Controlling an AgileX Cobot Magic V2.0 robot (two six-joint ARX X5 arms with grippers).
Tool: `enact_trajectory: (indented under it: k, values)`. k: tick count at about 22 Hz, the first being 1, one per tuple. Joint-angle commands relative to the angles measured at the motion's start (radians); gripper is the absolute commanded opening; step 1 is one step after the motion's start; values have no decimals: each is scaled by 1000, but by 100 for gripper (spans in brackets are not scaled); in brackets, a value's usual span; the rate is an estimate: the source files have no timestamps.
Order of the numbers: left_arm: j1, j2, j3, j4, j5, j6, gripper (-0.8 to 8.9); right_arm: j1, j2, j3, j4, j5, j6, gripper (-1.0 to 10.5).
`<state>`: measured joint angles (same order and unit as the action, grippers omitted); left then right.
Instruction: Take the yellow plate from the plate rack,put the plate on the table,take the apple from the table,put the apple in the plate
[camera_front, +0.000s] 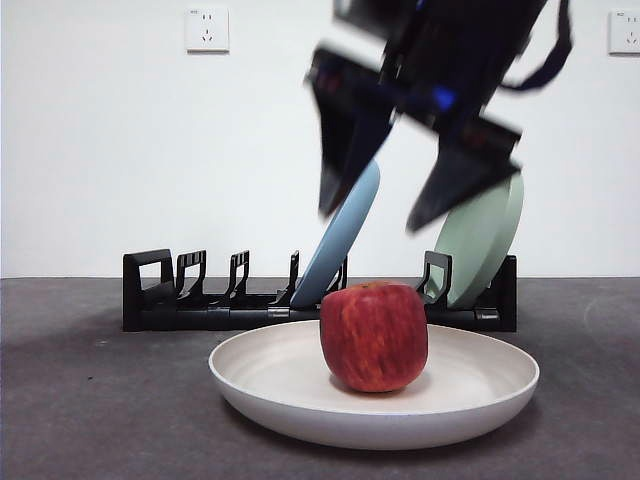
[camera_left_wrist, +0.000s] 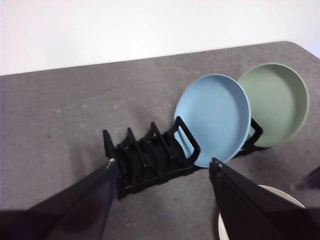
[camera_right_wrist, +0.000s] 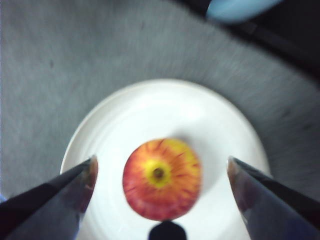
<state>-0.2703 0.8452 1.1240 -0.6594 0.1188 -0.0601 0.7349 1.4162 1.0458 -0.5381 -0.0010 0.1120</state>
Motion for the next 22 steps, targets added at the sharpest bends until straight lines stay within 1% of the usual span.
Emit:
enact_trajectory:
  k: [1,2,4,6,8,9,10,13,14,16,18,20,22]
  values:
    - [-17,22,-3,18,27,12,310,-26,-66,-9,1,72,-15,433]
    - [-25,32,-3,21,37,13,310,-37,-93,-9,1,101,-24,411]
    - [-39,53,-3,29,48,13,310,-64,-144,-9,-3,144,-36,291]
    - [-55,77,-3,35,47,20,290,-99,-190,-9,-5,143,-46,145]
    - [-76,104,-3,38,47,36,164,-140,-234,-9,-12,137,-58,35]
    - [-90,125,-3,37,46,39,47,-169,-265,-9,-21,138,-62,3]
    - [-102,144,-3,37,47,39,-16,-198,-291,-9,-29,135,-62,-4]
    - [-135,189,-3,40,45,63,-9,-281,-356,-9,-68,127,-66,-8]
    - [-146,198,-3,45,42,65,-9,-307,-373,-9,-82,98,-77,-8]
    - [-159,201,-5,71,38,70,-9,-354,-399,-9,-104,-17,-85,-8]
    - [-160,201,-5,109,32,85,-9,-389,-420,-9,-104,-95,-103,-8]
    - [-160,200,-14,137,-5,90,-9,-395,-439,-11,-96,-105,-113,-8]
    - [-160,184,-66,196,-16,89,-9,-395,-468,-31,-57,-105,-113,-8]
